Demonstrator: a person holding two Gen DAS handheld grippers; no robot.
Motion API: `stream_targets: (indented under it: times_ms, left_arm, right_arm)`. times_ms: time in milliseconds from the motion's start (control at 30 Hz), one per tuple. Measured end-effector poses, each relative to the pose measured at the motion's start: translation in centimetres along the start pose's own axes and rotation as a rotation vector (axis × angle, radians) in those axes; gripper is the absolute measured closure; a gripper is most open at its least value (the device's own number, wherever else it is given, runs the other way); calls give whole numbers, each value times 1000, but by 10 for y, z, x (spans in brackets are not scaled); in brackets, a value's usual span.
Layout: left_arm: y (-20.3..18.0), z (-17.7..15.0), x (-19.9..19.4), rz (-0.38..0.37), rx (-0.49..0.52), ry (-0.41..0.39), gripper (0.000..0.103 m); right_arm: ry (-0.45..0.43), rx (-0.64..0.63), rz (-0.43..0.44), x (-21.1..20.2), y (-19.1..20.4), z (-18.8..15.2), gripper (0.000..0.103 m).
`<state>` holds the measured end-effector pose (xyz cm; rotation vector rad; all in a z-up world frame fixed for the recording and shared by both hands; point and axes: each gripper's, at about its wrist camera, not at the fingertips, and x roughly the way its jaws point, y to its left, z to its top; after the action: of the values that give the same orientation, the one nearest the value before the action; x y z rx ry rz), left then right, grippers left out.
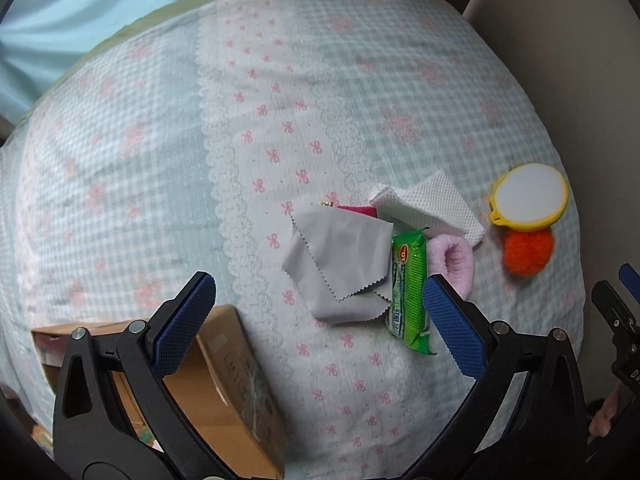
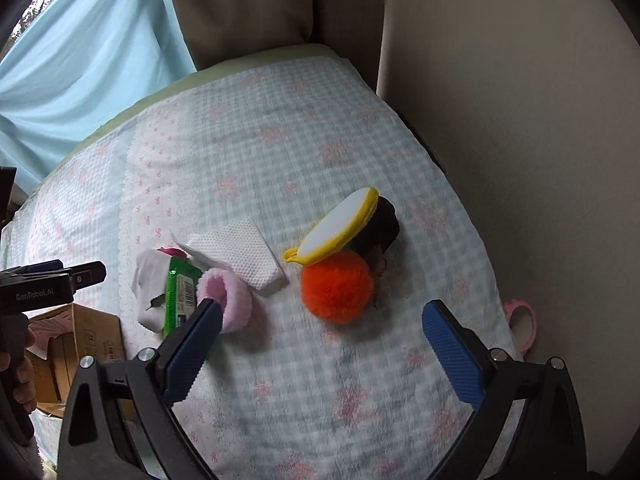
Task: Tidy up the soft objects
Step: 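Reach both grippers down to the cluster of soft items, then grasp the grey cloth with the left gripper while the right grasps the orange pompom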
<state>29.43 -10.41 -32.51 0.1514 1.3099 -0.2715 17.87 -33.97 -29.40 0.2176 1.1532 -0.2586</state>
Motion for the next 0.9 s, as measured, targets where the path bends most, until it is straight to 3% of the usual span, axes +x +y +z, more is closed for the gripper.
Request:
stream_targets:
  times_ms: [300,467,567,667,733,800,900]
  left_arm:
    - [-5,-3,90,3,51,125,2]
    - [-10,-6,112,-8,64,146,3]
    - [-11,-7,121,-9,68,155,25]
    - [-12,-7,125,-32,65,164,40]
    - [-14,-7,125,-45,64,161,44]
    - [-19,-8,124,-30,79,154,51]
    - [-25,-8,123,-28,80,144,60]
  right_arm:
    - [111,-6,23,87,-14,-3,3]
    - [141,27,34,112,-19,-2,15]
    - [154,50,37,121,-23,0,27]
    - [164,77,52,125,-27,2,40]
    - [180,87,57,127,-28,3,57]
    - [189,103,66,127,-30,3,67]
    - [176,136,75,123,-35,0,70]
